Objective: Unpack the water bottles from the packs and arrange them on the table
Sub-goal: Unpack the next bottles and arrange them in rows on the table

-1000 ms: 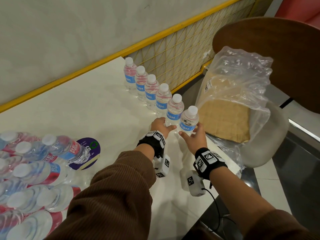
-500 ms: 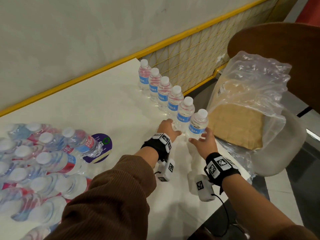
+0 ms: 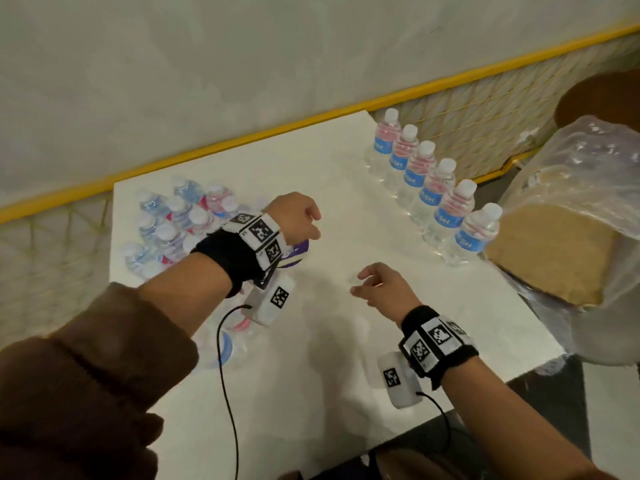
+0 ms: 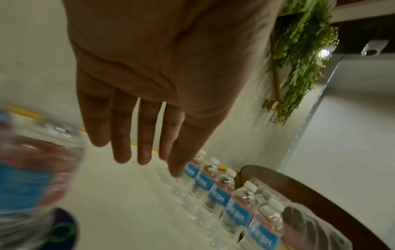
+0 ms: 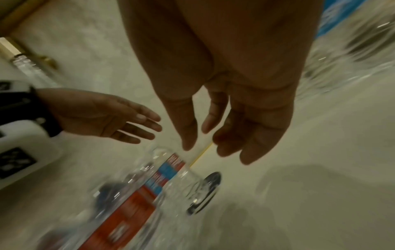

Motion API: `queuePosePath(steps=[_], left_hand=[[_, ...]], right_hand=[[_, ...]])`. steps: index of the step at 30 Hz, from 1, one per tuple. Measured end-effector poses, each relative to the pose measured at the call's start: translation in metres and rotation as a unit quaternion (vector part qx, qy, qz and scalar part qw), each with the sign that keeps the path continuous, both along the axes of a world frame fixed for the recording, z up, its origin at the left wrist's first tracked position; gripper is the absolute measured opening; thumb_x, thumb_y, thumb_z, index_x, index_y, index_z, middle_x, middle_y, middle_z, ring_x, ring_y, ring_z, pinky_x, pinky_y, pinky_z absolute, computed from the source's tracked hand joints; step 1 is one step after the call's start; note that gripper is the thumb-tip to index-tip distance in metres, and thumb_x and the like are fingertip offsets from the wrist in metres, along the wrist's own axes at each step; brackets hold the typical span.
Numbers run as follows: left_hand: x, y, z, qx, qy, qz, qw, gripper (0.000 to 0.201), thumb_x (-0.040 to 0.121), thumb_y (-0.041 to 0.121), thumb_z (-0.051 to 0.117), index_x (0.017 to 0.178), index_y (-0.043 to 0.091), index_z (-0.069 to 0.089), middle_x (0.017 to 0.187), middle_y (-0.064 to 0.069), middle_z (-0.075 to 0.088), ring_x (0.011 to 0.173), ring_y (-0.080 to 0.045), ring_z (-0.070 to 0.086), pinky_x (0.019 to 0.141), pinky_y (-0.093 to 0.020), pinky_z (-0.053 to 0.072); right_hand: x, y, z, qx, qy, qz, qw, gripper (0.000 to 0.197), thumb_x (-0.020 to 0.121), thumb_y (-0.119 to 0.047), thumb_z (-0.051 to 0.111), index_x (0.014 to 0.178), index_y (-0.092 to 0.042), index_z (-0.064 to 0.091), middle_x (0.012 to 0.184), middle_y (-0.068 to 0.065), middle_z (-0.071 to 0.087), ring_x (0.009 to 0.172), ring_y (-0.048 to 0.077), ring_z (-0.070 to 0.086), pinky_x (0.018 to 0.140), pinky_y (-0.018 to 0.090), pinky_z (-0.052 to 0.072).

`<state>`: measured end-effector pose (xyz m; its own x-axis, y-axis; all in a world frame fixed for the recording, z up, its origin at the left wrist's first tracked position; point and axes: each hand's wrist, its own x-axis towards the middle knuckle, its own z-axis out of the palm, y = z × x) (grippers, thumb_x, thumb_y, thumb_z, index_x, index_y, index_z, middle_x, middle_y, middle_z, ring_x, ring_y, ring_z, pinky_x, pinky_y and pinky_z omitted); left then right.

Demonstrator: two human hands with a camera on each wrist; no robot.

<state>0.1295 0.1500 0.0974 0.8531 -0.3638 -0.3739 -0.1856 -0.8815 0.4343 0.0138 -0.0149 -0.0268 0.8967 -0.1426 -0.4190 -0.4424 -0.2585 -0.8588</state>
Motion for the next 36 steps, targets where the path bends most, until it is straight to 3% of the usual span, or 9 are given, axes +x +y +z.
queuePosePath(steps=[4, 9, 13, 17, 20, 23, 26, 32, 36], left_hand=[[-0.021, 0.048, 0.002, 0.093, 0.033, -0.049, 0.994, 0.039, 0.083, 0.021, 0.069, 0.12, 0.012, 0.059, 0.115, -0.004, 0.059, 0.101, -0.019, 0.055, 0.083, -0.027, 0.042], [-0.039, 0.084, 0.001, 0.159, 0.026, -0.068, 0.985, 0.05, 0.077, 0.024, 0.074, 0.123, 0.015, 0.055, 0.125, -0.004, 0.056, 0.111, -0.022, 0.055, 0.087, -0.029, 0.043], [-0.05, 0.099, 0.003, 0.178, -0.004, -0.064, 0.982, 0.06, 0.072, 0.025, 0.079, 0.121, 0.008, 0.048, 0.111, -0.009, 0.058, 0.096, -0.024, 0.055, 0.075, -0.031, 0.042], [-0.06, 0.103, 0.004, 0.243, 0.013, -0.116, 0.963, 0.047, 0.076, 0.027, 0.076, 0.115, 0.008, 0.058, 0.102, -0.006, 0.061, 0.089, -0.022, 0.056, 0.07, -0.028, 0.041], [-0.064, 0.102, 0.003, 0.293, 0.022, -0.171, 0.94, 0.046, 0.075, 0.025, 0.076, 0.117, 0.013, 0.06, 0.116, -0.005, 0.062, 0.097, -0.02, 0.058, 0.071, -0.025, 0.042], [-0.061, 0.095, 0.003, 0.322, 0.028, -0.214, 0.922, 0.039, 0.077, 0.011, 0.074, 0.114, 0.01, 0.061, 0.107, -0.006, 0.061, 0.081, -0.017, 0.051, 0.052, -0.019, 0.035], [-0.054, 0.083, 0.0, 0.28, 0.01, -0.225, 0.933, 0.024, 0.075, 0.005, 0.07, 0.099, 0.006, 0.068, 0.093, -0.007, 0.064, 0.069, -0.015, 0.052, 0.049, -0.018, 0.035], [-0.038, 0.035, -0.013, 0.154, -0.043, -0.189, 0.969, 0.022, 0.076, 0.01, 0.069, 0.097, 0.006, 0.071, 0.097, -0.006, 0.068, 0.085, -0.023, 0.062, 0.071, -0.029, 0.05], [-0.022, -0.007, -0.021, 0.07, -0.066, -0.128, 0.987, 0.02, 0.076, 0.013, 0.069, 0.095, 0.009, 0.071, 0.099, -0.008, 0.069, 0.088, -0.024, 0.064, 0.066, -0.026, 0.044]], right_hand=[[-0.007, 0.073, 0.011, -0.047, -0.023, 0.154, 0.987, 0.032, 0.076, -0.02, 0.076, 0.1, -0.021, 0.056, 0.096, 0.002, 0.057, 0.081, 0.017, 0.055, 0.074, 0.028, 0.045], [-0.005, 0.132, 0.016, -0.062, -0.088, 0.144, 0.984, 0.078, 0.072, -0.016, 0.079, 0.138, -0.013, 0.036, 0.13, 0.005, 0.045, 0.116, 0.017, 0.048, 0.096, 0.023, 0.04], [0.002, 0.153, 0.023, 0.008, -0.145, 0.099, 0.984, 0.071, 0.074, -0.009, 0.076, 0.136, -0.014, 0.04, 0.125, -0.002, 0.055, 0.108, 0.007, 0.051, 0.088, 0.011, 0.038], [0.002, 0.153, 0.015, -0.047, -0.137, 0.077, 0.986, 0.067, 0.08, -0.015, 0.071, 0.138, -0.021, 0.039, 0.133, 0.005, 0.053, 0.122, 0.022, 0.05, 0.1, 0.029, 0.041], [0.0, 0.138, 0.012, -0.091, -0.13, 0.067, 0.985, 0.069, 0.083, -0.015, 0.067, 0.143, -0.02, 0.033, 0.137, 0.008, 0.05, 0.124, 0.025, 0.048, 0.104, 0.032, 0.04], [0.0, 0.11, 0.01, -0.128, -0.124, 0.044, 0.983, 0.068, 0.084, -0.015, 0.065, 0.143, -0.018, 0.032, 0.135, 0.012, 0.05, 0.123, 0.028, 0.049, 0.098, 0.028, 0.037], [0.0, 0.077, 0.008, -0.145, -0.117, 0.018, 0.982, 0.066, 0.085, -0.014, 0.064, 0.143, -0.019, 0.031, 0.134, 0.012, 0.051, 0.122, 0.029, 0.049, 0.093, 0.024, 0.035], [0.001, 0.02, 0.007, -0.148, -0.106, -0.035, 0.983, 0.067, 0.085, -0.014, 0.063, 0.143, -0.021, 0.03, 0.137, 0.009, 0.049, 0.124, 0.028, 0.048, 0.102, 0.033, 0.039], [0.004, -0.017, 0.007, -0.159, -0.109, -0.041, 0.98, 0.067, 0.086, -0.012, 0.064, 0.143, -0.02, 0.03, 0.137, 0.008, 0.049, 0.121, 0.027, 0.05, 0.093, 0.025, 0.038]])
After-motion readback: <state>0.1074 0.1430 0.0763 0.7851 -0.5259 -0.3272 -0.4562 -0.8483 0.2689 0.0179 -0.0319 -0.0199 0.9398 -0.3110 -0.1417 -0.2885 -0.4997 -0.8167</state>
